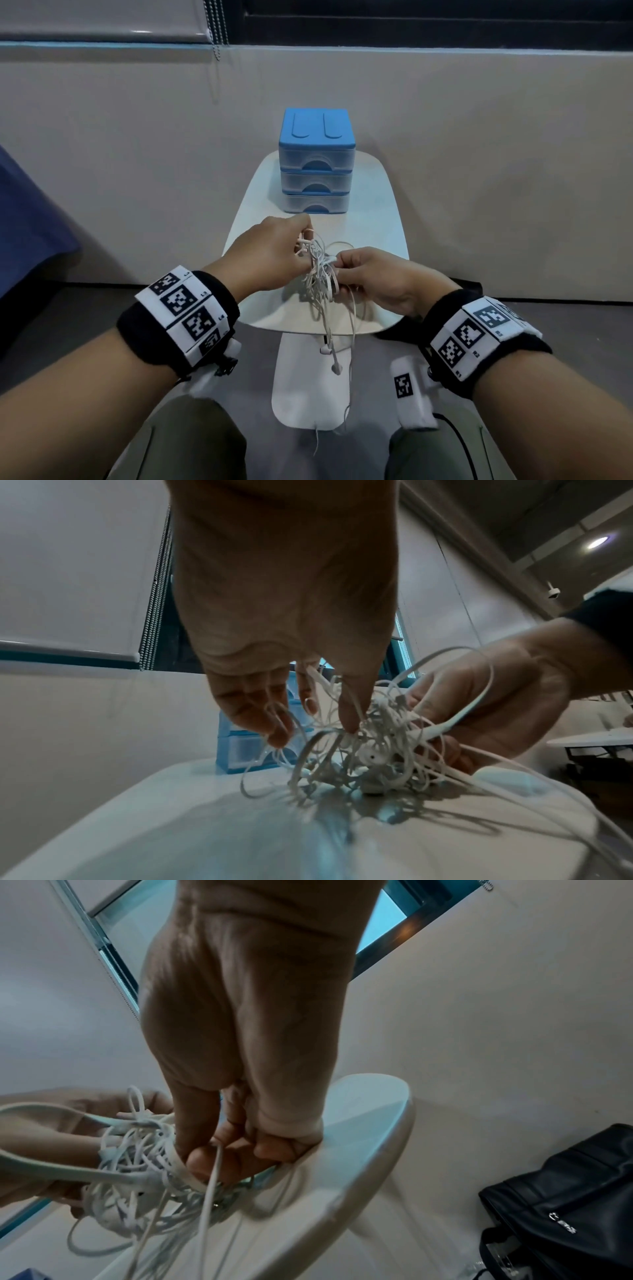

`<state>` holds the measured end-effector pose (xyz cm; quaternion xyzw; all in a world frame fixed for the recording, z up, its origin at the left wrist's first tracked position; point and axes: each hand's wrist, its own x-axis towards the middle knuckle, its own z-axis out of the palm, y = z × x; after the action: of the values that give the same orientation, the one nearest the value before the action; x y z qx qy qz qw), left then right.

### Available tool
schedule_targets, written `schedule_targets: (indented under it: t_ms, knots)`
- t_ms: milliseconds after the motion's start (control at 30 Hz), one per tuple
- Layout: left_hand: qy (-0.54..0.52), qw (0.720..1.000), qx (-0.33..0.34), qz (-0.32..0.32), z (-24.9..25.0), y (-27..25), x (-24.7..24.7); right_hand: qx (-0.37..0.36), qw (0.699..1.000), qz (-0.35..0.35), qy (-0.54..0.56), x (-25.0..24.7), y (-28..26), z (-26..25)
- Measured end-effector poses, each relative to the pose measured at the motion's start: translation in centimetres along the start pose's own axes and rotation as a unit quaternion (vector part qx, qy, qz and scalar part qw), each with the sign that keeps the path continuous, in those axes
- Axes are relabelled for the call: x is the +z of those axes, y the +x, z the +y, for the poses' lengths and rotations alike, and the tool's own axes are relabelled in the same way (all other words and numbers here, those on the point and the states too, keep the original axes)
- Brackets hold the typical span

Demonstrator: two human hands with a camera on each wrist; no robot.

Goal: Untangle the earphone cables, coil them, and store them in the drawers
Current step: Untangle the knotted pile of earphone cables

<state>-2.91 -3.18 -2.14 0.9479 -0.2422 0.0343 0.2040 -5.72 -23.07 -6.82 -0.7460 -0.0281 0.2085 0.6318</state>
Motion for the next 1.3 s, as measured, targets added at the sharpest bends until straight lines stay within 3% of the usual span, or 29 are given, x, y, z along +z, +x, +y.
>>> schedule_targets:
  t_ms: [100,167,367,500,600,667,767,933,1033,1133,1300]
  knots:
    - [0.090,0.996,-0.021,0.015,-0.1,0.3,-0.4,0.003,1.000,0.000,0.001,0.0,-0.1,-0.1]
    - [0.097,0.995,-0.036,0.001,-0.5,0.5,-0.7,0.005,1.000,0.001,0.004,0.0,-0.1,-0.2]
    - [-0.118,0.989,-0.004,-0.094,-1.0,0.0,-0.6,-0.006,0.999,-0.008,0.044,0.1,0.0,-0.3]
    - [-0.262,0.954,-0.037,-0.142,-1.8,-0.1,-1.2,-0.012,0.999,-0.011,0.044,0.1,0.2,-0.2]
    - [-0.285,0.928,-0.007,-0.238,-2.3,-0.3,-1.8,-0.005,0.999,-0.015,0.040,0.1,0.2,-0.2]
    - [-0.238,0.932,0.041,-0.269,-2.6,-0.2,-2.0,0.000,0.999,-0.019,0.028,0.0,0.1,-0.2]
    - [-0.150,0.967,0.083,-0.190,-2.9,0.5,-1.4,0.003,1.000,-0.019,0.015,0.2,-0.1,-0.5]
    - [-0.068,0.992,0.102,-0.019,-2.2,1.0,-0.6,0.006,1.000,-0.003,0.018,0.1,0.0,-0.3]
    - [-0.033,0.997,0.033,0.055,-1.8,1.0,-0.8,0.001,1.000,0.000,0.016,0.1,0.1,-0.3]
    - [-0.048,0.998,-0.031,0.018,-1.6,1.3,-0.8,0.000,1.000,-0.004,0.031,0.1,0.1,-0.3]
    - [-0.141,0.988,0.044,-0.050,-1.0,0.7,-0.7,0.005,1.000,0.000,0.026,-0.4,-0.1,-0.1]
